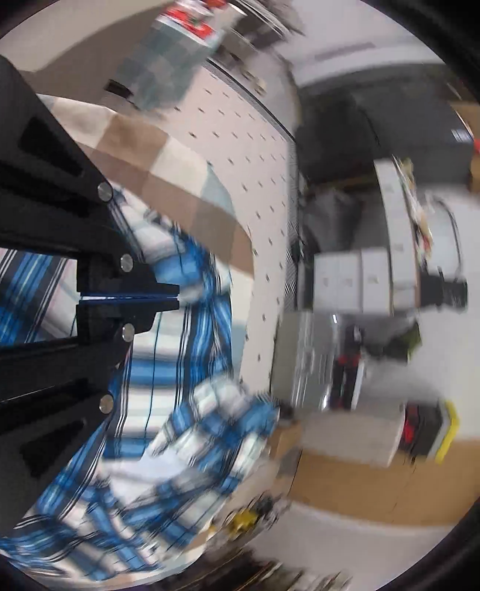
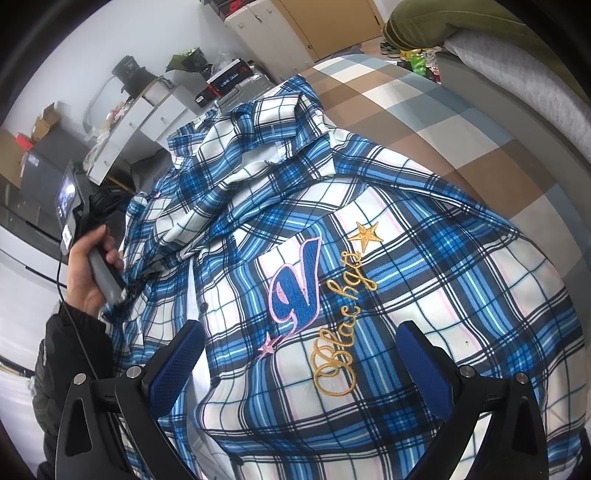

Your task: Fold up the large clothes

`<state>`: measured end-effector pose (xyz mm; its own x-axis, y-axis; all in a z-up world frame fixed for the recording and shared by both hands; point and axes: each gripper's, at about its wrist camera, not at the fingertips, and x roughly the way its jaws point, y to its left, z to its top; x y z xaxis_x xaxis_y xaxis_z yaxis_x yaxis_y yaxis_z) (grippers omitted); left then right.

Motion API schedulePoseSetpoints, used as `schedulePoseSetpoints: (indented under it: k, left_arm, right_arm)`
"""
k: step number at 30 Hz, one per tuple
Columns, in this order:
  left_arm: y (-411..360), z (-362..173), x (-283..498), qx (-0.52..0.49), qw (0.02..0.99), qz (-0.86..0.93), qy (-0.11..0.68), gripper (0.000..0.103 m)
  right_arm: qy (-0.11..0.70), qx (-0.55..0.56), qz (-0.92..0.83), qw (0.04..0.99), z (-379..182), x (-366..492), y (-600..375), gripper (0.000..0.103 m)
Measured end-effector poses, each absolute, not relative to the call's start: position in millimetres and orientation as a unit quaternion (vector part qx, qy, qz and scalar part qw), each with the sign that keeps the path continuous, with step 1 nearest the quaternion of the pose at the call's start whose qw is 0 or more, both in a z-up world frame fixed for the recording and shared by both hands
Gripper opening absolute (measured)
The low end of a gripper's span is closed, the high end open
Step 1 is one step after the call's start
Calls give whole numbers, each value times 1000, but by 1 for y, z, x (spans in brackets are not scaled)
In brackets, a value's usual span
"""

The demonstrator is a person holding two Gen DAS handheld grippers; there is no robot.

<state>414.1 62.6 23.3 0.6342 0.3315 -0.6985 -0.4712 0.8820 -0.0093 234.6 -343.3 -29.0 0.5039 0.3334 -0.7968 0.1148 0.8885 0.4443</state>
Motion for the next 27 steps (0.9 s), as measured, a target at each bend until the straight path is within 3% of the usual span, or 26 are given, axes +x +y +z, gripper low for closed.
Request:
schedulePoseSetpoints:
  k: [2,3,4,6,10,13,14,15,16,18,27]
  left_arm:
    - [69,12,415,-141,889,179,398,0]
    - [66,7,415,-158,886,135,414,10]
    - [57,2,417,-152,886,100,426,33]
    - [38,-1,419,-109,887,74,443,62]
    - [17,-10,431,-63,885,66,457,64]
    - [8,-22,440,-29,864,74,498,59]
    - [5,-27,440,-13,862,78,501,48]
    - [2,-29,440,-6,869,73,489,22]
    - [1,-28,440,-7,874,72,480,7]
    - [4,-23,435,-7,879,85,470,0]
    - [55,23,428,-81,916,154,362,0]
  right_arm:
    - [493,227,66,837,-29,234,-343,103]
    - [493,227,66,837,-29,234,-343,103]
    - [493,227,66,837,-28,234,-343,103]
    - [493,225,67,838,-28,234,-342,103]
    - [496,222,67,837,-30,234,-340,103]
    - [496,222,66,837,-30,235,-340,103]
    - [496,222,66,837,-30,234,-340,103]
    - [496,223,66,836,-30,234,-340,103]
    - [496,223,66,837,-30,234,-340,103]
    - [496,221,68,837,-30,234,-339,103]
    - [497,222,68,836,-30,234,-340,103]
